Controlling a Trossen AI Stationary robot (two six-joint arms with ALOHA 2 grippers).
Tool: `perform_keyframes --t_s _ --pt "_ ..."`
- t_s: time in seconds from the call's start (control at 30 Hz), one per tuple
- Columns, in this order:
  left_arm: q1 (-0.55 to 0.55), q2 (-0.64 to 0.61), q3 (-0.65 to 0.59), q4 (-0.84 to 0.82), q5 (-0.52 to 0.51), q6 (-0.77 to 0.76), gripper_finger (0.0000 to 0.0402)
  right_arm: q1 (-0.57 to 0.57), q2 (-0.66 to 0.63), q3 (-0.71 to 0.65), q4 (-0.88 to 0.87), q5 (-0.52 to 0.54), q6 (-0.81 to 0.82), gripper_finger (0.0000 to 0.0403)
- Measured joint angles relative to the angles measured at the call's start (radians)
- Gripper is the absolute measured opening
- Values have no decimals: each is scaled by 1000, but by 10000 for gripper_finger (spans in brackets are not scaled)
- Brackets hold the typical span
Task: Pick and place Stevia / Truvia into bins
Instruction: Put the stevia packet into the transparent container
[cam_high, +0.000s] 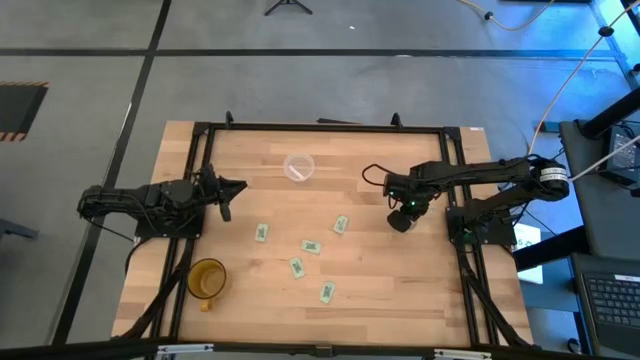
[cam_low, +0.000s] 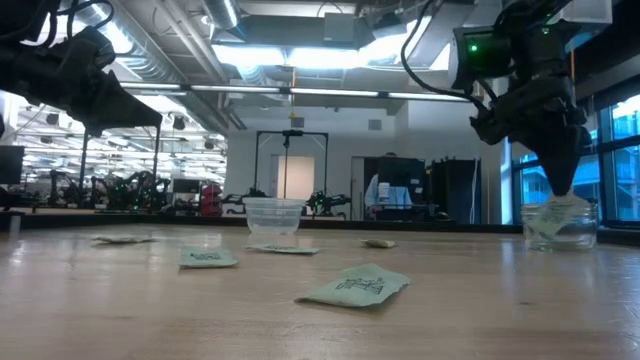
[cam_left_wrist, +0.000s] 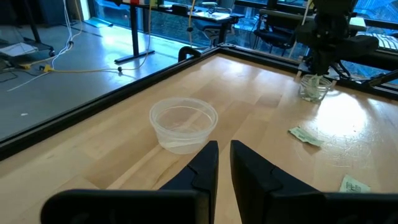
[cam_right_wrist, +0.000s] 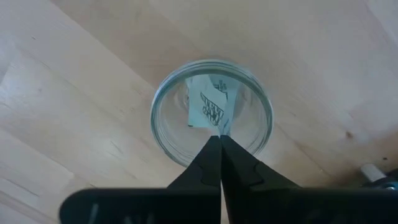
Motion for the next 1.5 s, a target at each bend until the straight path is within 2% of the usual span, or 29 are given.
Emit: perform_keyframes --t_s 0.2,0.4,0.57,0.7,0.93,1.2,1.3,1.5 --pt "0 0 0 0 0 -7 36 0 0 0 0 8 2 4" --pt "0 0 0 0 0 -7 36 0 0 0 0 10 -3 24" --pt "0 0 0 0 0 -8 36 0 0 0 -3 15 1 58" --pt "0 0 0 0 0 -7 36 0 0 7 -35 89 2 96" --pt "0 0 0 0 0 -8 36 0 0 75 -76 114 0 142" --pt "0 0 0 0 1 -8 36 3 0 196 -69 114 -19 145" --pt "0 0 0 0 2 -8 36 20 -1 222 7 115 -34 145" --pt "0 0 0 0 4 -8 36 57 8 188 369 66 -55 145"
